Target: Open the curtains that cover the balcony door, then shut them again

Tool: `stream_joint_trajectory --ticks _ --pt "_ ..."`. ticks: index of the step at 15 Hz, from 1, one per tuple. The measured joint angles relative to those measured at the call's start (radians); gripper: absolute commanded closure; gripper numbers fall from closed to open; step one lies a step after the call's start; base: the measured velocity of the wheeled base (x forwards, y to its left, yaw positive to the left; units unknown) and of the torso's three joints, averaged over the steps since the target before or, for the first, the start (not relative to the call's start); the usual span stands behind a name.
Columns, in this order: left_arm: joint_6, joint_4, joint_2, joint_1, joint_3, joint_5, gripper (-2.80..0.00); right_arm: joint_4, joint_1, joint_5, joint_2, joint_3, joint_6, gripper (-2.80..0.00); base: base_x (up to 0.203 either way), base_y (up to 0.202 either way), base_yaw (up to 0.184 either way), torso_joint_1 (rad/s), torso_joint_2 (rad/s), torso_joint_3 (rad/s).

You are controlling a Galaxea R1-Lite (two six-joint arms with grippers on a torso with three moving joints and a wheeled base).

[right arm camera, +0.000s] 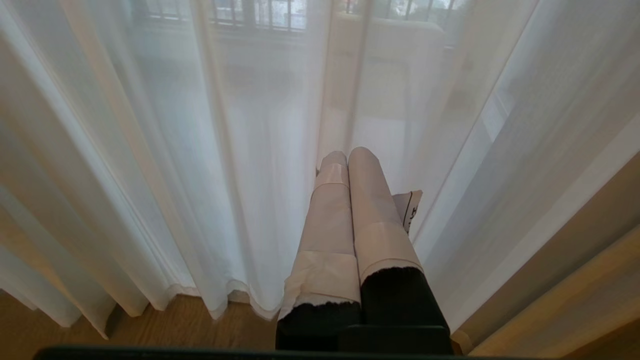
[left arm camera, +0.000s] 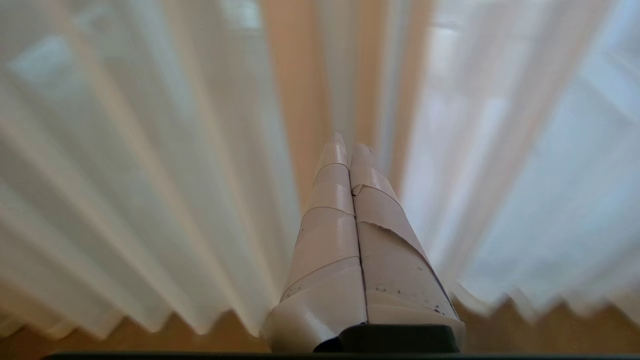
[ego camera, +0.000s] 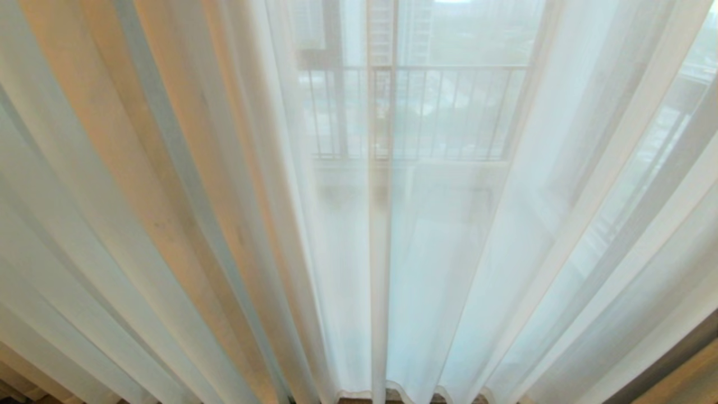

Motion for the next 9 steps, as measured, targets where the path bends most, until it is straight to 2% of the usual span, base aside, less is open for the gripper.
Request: stream_joint_trajectory --ticks 1,2,9 --pt "0.008 -0.047 -0.005 0.0 0.027 0.03 0.0 0.0 0.0 0.0 0.0 0.0 0.0 0.0 0.0 0.0 0.0 0.0 0.0 0.0" --pt "0.017 -0.074 -0.007 0.0 0.04 0.022 0.0 0.0 0.0 0.0 0.0 0.0 0.0 0.0 0.0 0.0 0.0 0.0 0.0 0.0" --pt "0.006 -0.057 -0.011 0.0 0.055 0.015 0.0 0.0 0.0 -0.001 0.0 0.0 0.001 0.0 0.0 0.0 0.0 0.0 0.0 0.0"
